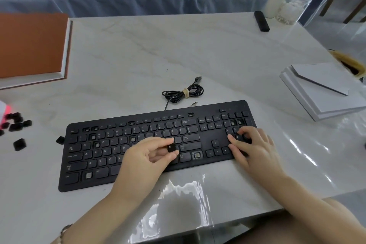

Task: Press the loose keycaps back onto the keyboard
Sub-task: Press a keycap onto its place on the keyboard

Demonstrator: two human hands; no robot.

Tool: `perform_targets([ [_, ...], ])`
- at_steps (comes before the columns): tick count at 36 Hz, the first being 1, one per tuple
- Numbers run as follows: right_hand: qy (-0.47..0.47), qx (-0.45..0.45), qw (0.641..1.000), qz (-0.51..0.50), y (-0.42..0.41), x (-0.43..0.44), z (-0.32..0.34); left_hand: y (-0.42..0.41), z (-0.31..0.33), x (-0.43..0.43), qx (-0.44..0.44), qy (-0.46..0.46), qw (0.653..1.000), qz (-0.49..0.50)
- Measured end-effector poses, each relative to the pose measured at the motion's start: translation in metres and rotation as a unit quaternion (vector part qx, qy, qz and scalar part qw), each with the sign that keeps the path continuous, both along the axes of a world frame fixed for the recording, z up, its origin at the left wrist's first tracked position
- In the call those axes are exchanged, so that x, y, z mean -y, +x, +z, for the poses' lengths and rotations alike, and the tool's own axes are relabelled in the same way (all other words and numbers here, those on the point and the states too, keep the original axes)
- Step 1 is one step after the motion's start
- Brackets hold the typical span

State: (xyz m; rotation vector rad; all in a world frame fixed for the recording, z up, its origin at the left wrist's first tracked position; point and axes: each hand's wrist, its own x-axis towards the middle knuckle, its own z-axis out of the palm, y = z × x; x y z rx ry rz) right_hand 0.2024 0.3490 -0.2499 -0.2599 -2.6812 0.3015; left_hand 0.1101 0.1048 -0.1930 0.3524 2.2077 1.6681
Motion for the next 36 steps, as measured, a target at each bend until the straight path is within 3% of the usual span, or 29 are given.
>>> perform_targets([
  [3, -0.080, 0.015, 0.996, -0.023, -0.010, 0.008, 0.016, 0.000, 0.002, -0.002, -0.002, 0.002, 1.000, -0.009],
  [5, -0.207, 0.036, 0.977, -0.023, -0.018, 0.022, 0.034, 0.001, 0.005, -0.005, -0.013, -0.001, 1.000, -0.012],
  [7, -0.354, 0.063, 0.933, -0.010, -0.025, 0.042, 0.053, 0.001, 0.006, -0.008, -0.029, -0.001, 0.999, -0.017],
  [11, -0.587, 0.093, 0.804, 0.014, -0.034, 0.075, 0.069, 0.000, 0.006, -0.012, -0.110, -0.030, 0.992, -0.063],
  [14, -0.659, 0.104, 0.745, 0.012, -0.036, 0.087, 0.071, 0.001, 0.009, -0.014, -0.146, -0.045, 0.985, -0.082],
  [17, -0.687, 0.098, 0.720, 0.001, -0.035, 0.088, 0.067, 0.003, 0.007, -0.015, -0.166, -0.051, 0.981, -0.088],
  [24, -0.650, 0.079, 0.751, -0.086, -0.028, 0.057, 0.059, -0.006, -0.014, -0.011, -0.208, -0.129, 0.966, -0.087],
  [29, -0.526, 0.074, 0.835, -0.145, -0.023, 0.018, 0.055, -0.021, -0.036, -0.008, -0.291, -0.233, 0.925, -0.078],
  [36, -0.440, 0.026, 0.886, -0.145, -0.027, -0.017, 0.052, -0.038, -0.053, -0.009, -0.354, -0.346, 0.865, -0.081],
])
